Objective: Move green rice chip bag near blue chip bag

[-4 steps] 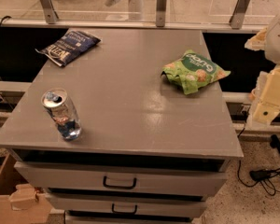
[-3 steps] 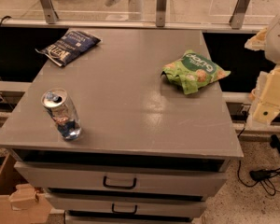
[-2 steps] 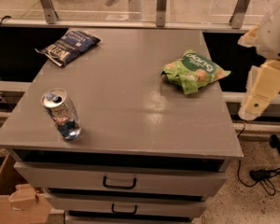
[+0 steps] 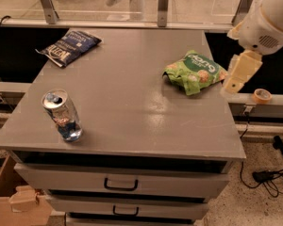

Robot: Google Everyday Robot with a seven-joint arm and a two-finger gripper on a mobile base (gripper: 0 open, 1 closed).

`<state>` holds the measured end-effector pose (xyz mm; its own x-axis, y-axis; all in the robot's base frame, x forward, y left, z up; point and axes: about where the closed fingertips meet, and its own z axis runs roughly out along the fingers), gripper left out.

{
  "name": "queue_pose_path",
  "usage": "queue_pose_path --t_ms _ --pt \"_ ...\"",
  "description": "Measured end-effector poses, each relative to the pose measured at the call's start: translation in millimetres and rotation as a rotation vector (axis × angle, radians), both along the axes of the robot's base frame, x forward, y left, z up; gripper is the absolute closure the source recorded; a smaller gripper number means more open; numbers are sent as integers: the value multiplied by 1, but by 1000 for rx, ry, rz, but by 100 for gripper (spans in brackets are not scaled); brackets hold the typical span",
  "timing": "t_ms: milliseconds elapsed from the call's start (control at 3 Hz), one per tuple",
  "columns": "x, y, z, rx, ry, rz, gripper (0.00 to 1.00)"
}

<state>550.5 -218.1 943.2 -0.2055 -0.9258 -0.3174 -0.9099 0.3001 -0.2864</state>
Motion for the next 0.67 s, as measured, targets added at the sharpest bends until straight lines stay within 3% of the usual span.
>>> queue_pose_path --t_ms 667 --pt "85 -5 -61 195 -27 -121 0"
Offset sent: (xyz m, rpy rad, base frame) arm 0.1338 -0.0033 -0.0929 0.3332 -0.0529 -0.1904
